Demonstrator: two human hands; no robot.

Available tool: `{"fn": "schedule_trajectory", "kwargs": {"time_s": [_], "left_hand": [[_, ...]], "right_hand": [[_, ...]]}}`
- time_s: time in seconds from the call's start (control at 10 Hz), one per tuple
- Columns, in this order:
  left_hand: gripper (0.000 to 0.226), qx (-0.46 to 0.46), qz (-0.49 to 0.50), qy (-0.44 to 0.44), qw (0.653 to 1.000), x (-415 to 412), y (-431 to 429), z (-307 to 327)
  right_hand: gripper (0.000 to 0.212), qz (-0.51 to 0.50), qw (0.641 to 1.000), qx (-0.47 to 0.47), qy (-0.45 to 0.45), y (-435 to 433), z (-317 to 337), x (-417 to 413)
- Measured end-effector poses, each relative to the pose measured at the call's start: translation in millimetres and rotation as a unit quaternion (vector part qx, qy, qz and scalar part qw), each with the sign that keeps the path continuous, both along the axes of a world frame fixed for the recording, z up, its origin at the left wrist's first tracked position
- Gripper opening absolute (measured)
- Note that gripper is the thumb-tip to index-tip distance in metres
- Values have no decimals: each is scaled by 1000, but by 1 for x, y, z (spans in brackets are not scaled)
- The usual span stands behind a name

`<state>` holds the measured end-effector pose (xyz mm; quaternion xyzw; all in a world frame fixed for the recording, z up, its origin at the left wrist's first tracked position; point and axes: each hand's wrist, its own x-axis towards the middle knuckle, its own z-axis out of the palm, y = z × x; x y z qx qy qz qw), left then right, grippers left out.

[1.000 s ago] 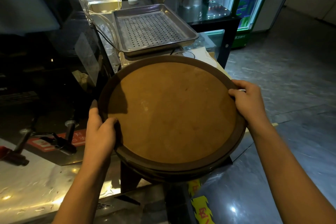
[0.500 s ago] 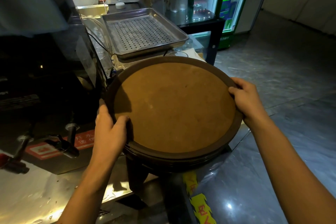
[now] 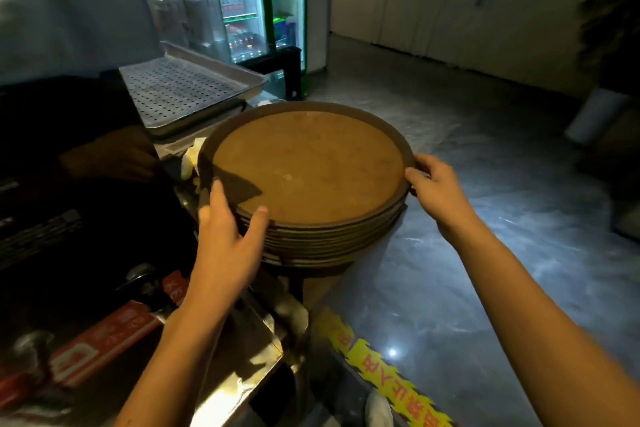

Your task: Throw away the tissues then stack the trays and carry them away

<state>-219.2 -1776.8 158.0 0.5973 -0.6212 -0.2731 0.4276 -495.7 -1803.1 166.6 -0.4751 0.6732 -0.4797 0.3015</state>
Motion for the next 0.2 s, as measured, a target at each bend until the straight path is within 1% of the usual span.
{"fn": "schedule_trajectory", "kwargs": {"time_s": [0.1,0.2], "left_hand": [[77,17,-39,-1,999,9,9,4],[71,-15,-101,-33,994,13,26,13]], "right_hand": [[40,-34,999,7,13,36,9,15],[42,-59,995,-9,74,80,20,26]]}}
